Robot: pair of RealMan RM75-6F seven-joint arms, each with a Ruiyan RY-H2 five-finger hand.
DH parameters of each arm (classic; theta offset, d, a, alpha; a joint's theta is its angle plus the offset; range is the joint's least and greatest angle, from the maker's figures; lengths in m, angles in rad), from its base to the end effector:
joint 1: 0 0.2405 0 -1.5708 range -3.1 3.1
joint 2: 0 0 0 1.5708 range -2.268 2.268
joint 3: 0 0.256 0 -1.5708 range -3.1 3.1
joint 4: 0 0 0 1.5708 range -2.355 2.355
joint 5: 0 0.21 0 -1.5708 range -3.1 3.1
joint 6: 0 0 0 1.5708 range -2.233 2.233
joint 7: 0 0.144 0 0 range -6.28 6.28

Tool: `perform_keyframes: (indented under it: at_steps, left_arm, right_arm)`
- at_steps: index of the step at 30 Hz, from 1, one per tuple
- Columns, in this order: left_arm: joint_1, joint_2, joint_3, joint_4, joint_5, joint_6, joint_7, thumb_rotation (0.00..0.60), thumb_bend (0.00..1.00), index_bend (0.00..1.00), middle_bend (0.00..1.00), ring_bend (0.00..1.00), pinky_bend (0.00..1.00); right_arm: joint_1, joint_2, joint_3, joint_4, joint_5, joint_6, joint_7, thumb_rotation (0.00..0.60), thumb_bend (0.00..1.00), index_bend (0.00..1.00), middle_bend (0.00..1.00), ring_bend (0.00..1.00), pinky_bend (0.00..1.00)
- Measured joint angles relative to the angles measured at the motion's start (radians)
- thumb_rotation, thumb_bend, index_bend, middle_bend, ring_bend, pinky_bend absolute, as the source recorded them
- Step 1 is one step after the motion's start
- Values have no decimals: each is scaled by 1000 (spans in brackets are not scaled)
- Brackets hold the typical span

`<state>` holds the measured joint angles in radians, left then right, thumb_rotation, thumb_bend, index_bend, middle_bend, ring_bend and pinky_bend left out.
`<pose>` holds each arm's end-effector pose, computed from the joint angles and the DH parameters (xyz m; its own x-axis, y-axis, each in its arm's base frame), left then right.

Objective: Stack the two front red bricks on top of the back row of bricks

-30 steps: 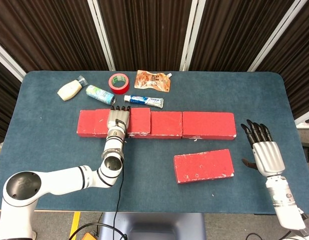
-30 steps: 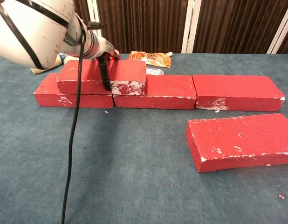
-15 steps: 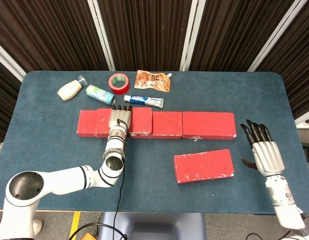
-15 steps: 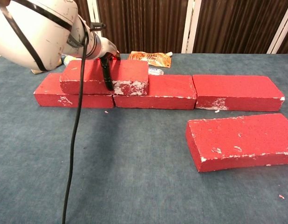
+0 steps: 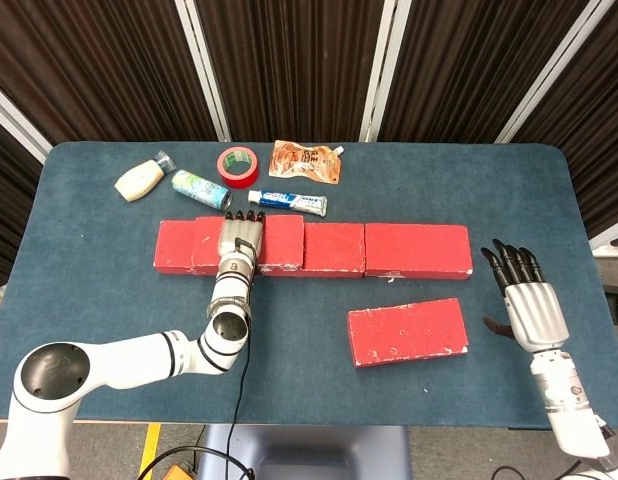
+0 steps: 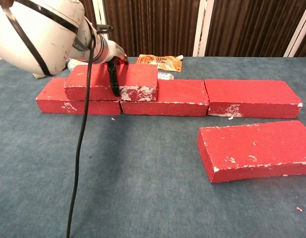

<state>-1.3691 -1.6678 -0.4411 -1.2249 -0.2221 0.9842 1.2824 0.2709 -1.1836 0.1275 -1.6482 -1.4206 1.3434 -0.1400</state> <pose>-0.0143 0.4468 -0.0253 0.5869 0.4560 0.6690 0.7721 -0.0663 -0.6321 -0.2667 -0.2490 0.1308 0.4188 -0.0044 0.9081 -0.9015 -0.1220 0.4152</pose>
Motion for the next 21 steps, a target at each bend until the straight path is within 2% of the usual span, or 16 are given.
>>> perform_keyframes:
  at_steps: [12, 21]
  left_arm:
    - [-3, -8, 0, 16, -1, 3, -2, 600, 296, 0, 0, 0, 22]
    - [-2, -14, -3, 23, 3, 5, -8, 600, 252, 0, 0, 0, 27]
  right_arm:
    - [-1, -1, 0, 1, 3, 0, 0, 600, 0, 0, 36, 7, 0]
    - [0, -3, 0, 2, 7, -2, -3, 600, 0, 0, 36, 7, 0]
